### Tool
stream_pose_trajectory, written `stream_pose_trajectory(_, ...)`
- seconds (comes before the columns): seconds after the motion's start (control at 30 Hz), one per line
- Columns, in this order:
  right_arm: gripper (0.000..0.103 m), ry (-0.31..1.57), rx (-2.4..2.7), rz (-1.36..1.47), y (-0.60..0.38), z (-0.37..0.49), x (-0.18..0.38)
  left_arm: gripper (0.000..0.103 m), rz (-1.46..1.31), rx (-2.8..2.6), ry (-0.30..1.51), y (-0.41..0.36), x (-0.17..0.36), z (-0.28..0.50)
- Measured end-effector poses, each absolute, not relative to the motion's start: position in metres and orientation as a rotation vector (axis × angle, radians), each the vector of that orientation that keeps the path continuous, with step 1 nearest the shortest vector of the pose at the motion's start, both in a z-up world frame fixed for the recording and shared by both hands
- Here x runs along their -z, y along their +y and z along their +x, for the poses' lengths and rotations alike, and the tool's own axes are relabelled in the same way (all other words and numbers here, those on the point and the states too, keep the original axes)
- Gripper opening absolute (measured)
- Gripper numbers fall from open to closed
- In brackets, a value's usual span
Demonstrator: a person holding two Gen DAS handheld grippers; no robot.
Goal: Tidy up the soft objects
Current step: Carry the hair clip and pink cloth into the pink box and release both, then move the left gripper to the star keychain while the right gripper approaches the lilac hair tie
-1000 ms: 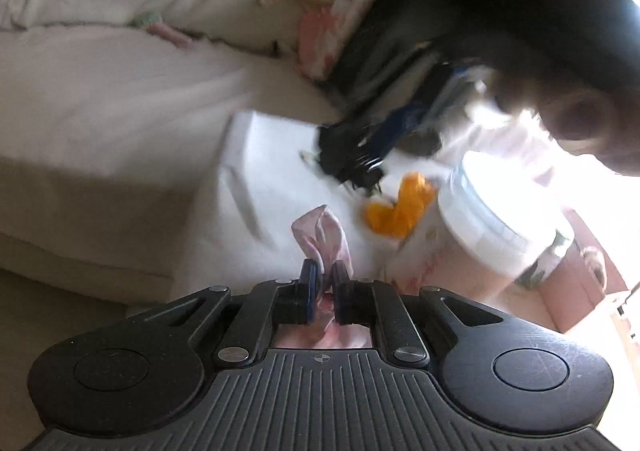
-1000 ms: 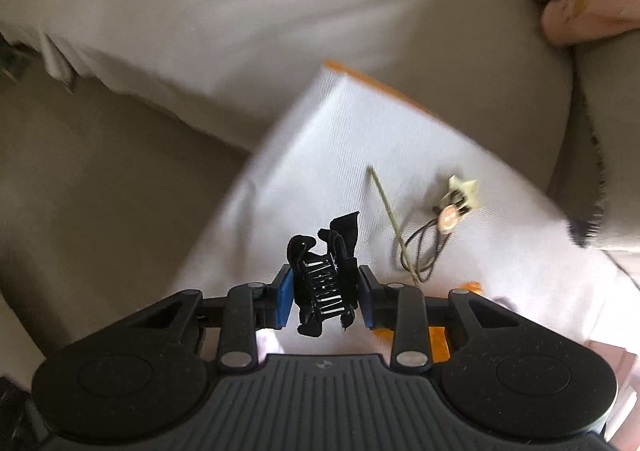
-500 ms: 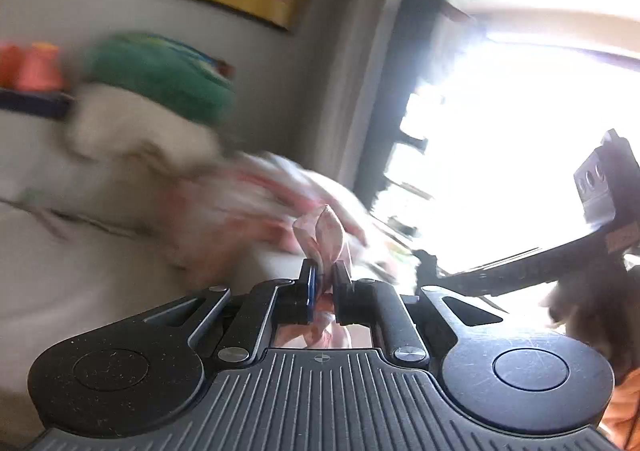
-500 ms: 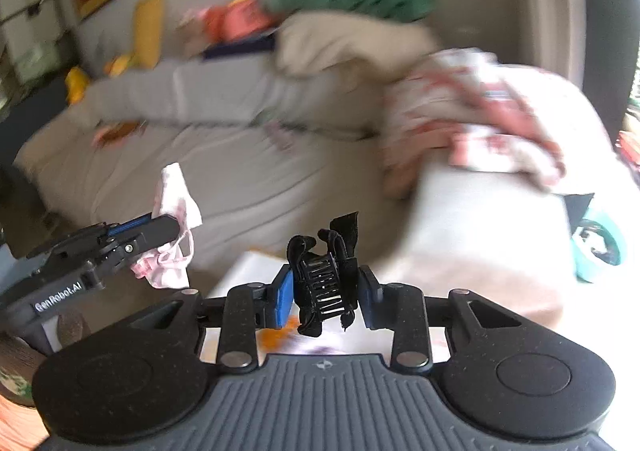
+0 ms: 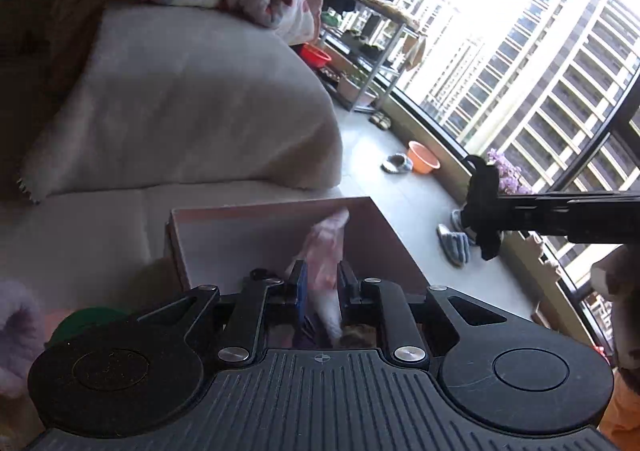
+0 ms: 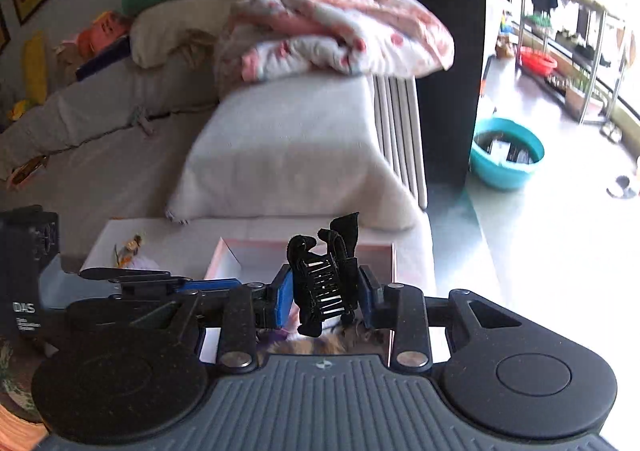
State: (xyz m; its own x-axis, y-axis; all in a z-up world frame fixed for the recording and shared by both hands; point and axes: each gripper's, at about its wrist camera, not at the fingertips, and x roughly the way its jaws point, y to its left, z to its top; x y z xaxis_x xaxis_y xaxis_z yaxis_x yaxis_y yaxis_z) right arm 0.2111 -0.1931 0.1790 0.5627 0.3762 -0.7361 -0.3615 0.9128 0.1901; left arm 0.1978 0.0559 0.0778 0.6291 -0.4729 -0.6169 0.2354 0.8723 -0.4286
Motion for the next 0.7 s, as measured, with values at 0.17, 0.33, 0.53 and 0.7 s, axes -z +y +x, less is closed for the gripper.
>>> stream_pose_trajectory(0.17, 0.033, 0.93, -0.491, 0.055, -0.159, 0.228, -0.159, 0.017, -0.285, 0.357, 0.638, 0.097, -0.124, 0.16)
stream_pose_trajectory(0.33, 0.033, 1.048, -0.548, 0.117, -0.101, 0.257, -0.124, 0.017, -0.3, 0.302, 0.553, 0.144, -0.142, 0.108)
stream_pose_trajectory(0.53, 0.036, 1.149, -0.464, 0.035, -0.053, 0.275, -0.084, 0.017, -0.316, 0.168, 0.546, 0.21, -0.119, 0.063)
stream_pose_trajectory(0.7, 0.044, 1.165, -0.411, -0.06, -0.041, 0.269, -0.087, 0.017, -0.419, 0.029, 0.54, 0.28, -0.102, 0.041)
